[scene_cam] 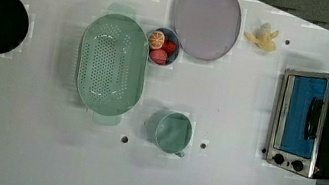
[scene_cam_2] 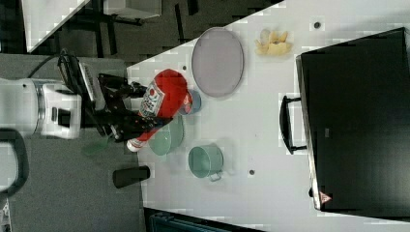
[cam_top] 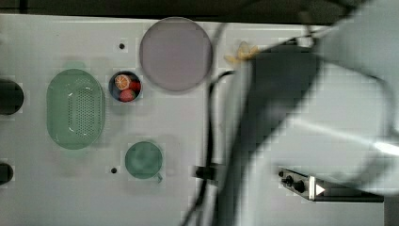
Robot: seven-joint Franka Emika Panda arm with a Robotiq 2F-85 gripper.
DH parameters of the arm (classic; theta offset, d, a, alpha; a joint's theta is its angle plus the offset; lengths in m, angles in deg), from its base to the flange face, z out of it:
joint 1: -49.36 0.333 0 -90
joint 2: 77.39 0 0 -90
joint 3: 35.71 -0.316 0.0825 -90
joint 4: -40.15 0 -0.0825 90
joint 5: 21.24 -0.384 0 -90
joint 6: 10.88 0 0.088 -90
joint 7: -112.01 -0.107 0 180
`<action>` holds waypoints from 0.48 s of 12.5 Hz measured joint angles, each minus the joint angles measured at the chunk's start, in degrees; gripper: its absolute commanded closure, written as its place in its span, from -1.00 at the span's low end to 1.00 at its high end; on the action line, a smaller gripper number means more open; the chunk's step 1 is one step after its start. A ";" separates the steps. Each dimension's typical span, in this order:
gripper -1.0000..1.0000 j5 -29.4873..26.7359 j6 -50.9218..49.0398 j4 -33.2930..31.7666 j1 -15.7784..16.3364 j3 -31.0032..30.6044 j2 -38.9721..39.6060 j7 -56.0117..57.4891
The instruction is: Pick Ketchup from oven and place it on table.
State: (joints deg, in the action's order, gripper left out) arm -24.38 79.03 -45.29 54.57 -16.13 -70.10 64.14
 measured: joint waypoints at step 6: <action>-0.27 -0.97 10.28 -14.72 5.22 -9.46 3.00 0.00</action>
State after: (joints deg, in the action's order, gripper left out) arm -25.35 89.31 -60.00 59.79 -25.58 -67.10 64.14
